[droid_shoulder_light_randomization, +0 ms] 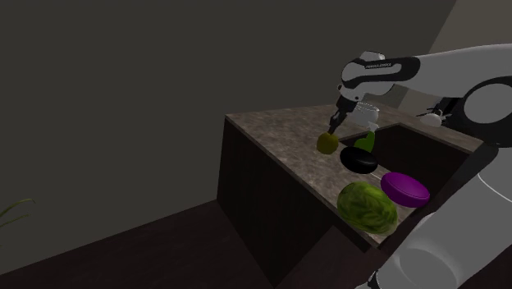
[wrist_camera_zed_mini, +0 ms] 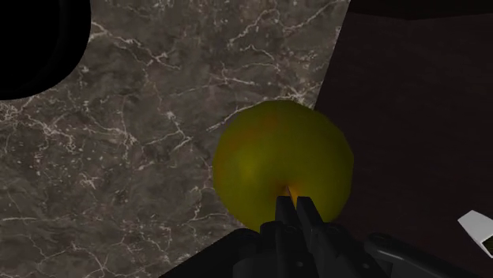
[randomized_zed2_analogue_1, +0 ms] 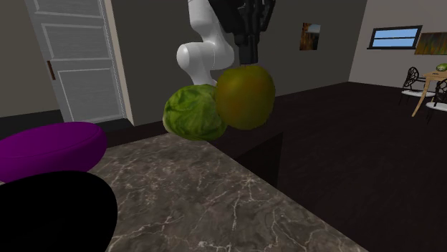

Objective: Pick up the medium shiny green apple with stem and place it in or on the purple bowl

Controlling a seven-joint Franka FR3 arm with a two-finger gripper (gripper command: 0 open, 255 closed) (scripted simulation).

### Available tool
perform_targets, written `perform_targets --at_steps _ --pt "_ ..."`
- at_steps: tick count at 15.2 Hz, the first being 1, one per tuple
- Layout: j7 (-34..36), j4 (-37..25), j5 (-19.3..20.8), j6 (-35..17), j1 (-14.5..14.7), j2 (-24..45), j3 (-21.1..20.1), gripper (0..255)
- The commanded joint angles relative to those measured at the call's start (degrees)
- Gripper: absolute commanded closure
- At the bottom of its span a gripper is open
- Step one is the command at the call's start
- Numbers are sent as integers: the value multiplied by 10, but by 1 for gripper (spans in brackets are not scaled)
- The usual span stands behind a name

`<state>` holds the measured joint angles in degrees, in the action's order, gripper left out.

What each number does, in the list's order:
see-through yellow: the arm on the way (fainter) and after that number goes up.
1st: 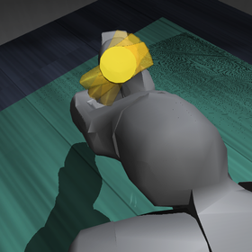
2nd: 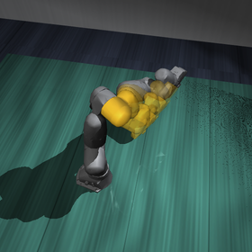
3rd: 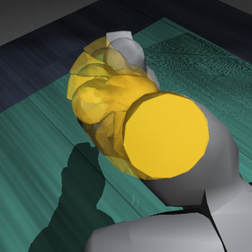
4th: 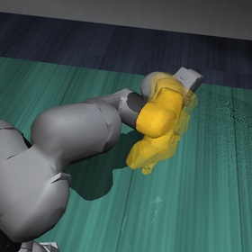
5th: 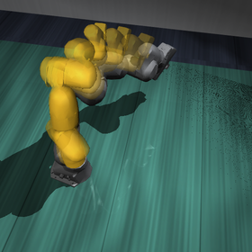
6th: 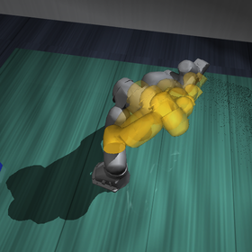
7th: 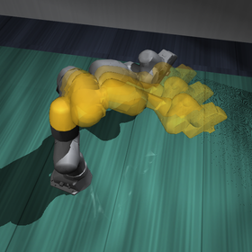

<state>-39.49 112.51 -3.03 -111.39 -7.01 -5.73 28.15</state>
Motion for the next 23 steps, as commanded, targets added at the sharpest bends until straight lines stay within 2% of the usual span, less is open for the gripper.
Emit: perform_targets --at_steps 1,3,14,23 --pt "2 -14 1 15 0 -1 0 255" --pt "3 -25 2 27 0 -2 -1 255" --pt "-112 -7 42 75 -59 -71 70 255" --pt "-231 -52 51 123 -102 -71 148 255"
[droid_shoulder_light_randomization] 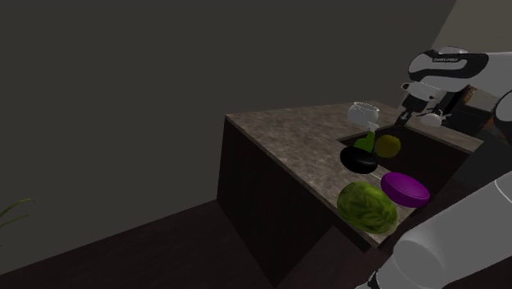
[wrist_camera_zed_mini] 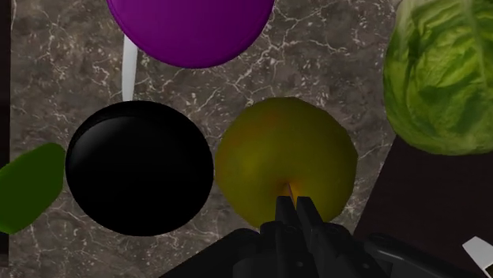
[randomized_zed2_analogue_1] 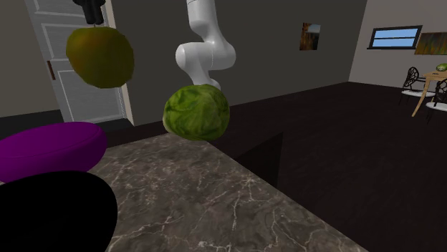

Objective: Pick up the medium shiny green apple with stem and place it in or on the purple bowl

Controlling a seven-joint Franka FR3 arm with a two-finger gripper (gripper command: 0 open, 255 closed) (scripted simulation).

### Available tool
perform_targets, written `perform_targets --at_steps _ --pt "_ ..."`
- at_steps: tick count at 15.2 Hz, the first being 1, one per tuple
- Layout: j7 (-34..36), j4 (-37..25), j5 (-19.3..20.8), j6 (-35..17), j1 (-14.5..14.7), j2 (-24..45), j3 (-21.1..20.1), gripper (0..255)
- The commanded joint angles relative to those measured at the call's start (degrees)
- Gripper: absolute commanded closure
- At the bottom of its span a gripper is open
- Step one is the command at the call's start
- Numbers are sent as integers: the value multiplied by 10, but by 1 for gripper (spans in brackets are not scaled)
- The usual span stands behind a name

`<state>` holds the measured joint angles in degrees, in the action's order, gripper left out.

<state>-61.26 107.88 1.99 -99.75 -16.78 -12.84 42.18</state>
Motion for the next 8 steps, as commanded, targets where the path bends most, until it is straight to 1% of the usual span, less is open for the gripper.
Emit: perform_targets --at_steps 1,5,8 --pt "-28 -14 -1 12 -8 4 18 255" --pt "-94 -55 -15 35 -24 31 64 255" --pt "-151 -93 -37 54 -37 65 104 255"
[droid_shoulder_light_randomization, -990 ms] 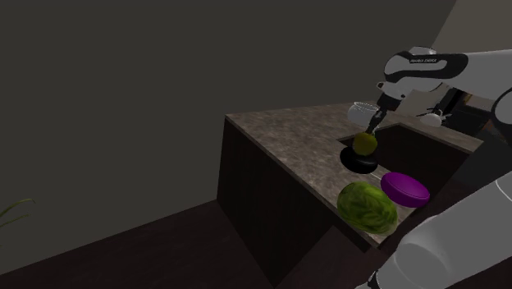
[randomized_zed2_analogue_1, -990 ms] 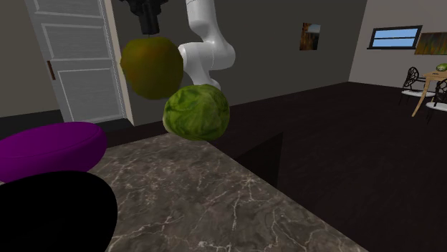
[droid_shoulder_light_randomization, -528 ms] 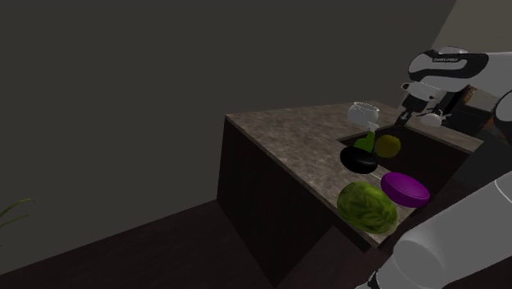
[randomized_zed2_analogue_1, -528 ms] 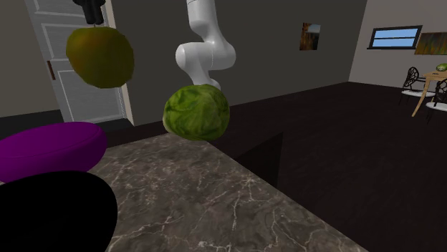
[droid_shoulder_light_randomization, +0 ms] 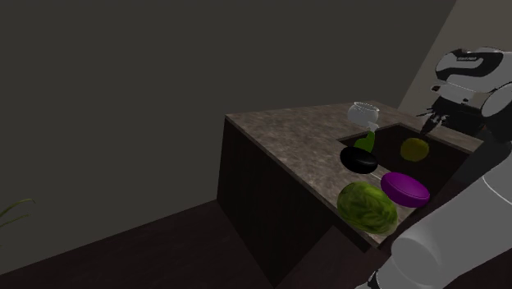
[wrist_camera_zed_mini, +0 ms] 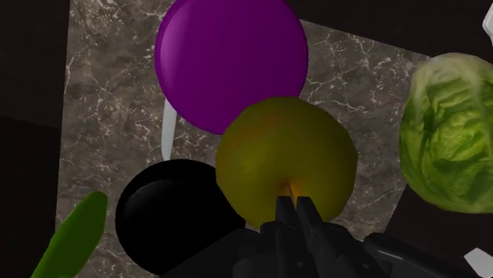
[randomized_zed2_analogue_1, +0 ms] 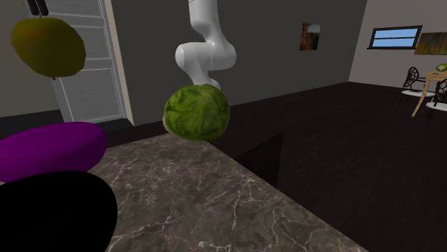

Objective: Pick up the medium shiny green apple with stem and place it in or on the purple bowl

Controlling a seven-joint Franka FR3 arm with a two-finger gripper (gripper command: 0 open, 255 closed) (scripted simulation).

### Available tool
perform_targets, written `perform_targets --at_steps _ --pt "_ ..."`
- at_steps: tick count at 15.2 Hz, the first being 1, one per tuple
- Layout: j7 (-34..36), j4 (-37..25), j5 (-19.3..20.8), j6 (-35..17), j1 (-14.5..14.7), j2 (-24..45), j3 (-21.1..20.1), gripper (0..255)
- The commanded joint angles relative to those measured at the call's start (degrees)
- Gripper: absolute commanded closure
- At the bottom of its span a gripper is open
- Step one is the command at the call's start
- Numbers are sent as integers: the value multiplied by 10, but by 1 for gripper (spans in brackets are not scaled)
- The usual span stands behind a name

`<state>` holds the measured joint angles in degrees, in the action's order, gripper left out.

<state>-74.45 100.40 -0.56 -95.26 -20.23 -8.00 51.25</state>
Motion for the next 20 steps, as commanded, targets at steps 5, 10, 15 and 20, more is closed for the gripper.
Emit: perform_targets --at_steps 5,10,15,20 --pt "-126 -95 -80 47 -43 103 77 255" --pt "-122 -47 -69 5 -39 89 72 255" --pt "-122 -4 -64 -34 -37 83 70 255" --pt "-126 34 -65 -72 -36 83 70 255"
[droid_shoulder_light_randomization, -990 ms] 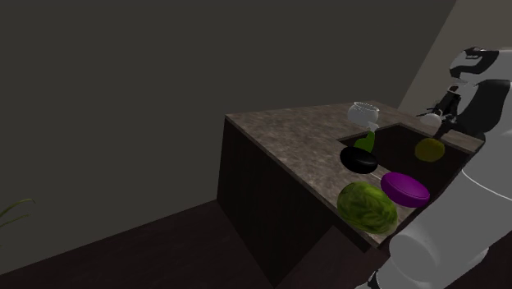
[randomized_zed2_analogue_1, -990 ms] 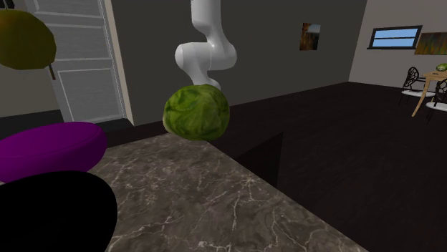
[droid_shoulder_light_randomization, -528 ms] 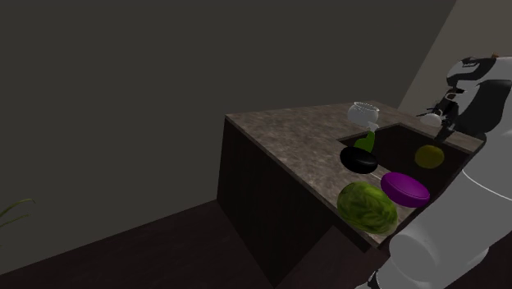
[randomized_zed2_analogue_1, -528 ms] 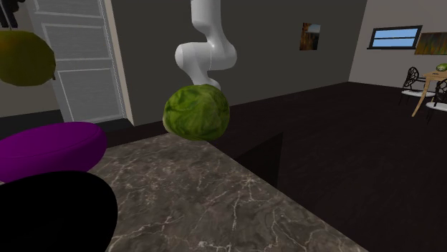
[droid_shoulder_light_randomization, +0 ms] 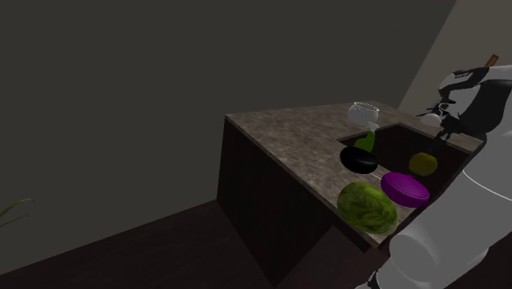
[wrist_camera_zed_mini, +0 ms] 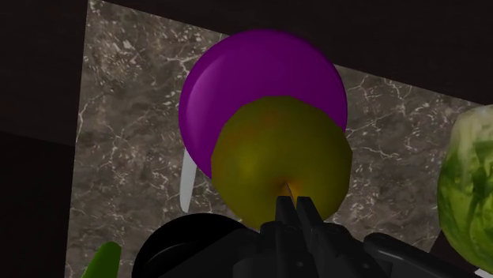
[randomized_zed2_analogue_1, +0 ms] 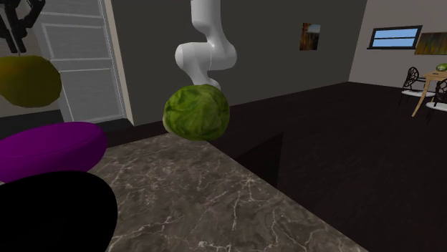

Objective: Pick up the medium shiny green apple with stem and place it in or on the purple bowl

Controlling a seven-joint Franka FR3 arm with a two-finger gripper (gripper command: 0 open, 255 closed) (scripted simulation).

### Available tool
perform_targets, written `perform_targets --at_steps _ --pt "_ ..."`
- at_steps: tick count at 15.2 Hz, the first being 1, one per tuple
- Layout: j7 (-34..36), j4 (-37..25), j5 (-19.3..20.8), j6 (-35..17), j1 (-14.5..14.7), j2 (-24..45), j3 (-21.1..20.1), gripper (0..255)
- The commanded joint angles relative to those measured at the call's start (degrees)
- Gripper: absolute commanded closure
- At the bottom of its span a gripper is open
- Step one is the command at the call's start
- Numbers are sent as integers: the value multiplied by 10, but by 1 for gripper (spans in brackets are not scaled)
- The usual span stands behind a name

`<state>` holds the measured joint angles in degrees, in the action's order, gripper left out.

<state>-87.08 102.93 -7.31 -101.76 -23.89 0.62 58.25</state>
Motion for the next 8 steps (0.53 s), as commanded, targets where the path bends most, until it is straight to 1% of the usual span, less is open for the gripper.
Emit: perform_targets --at_steps 1,8 --pt "-1 16 2 -15 0 -3 0 255" --pt "-14 63 -10 -66 -2 9 1 255"
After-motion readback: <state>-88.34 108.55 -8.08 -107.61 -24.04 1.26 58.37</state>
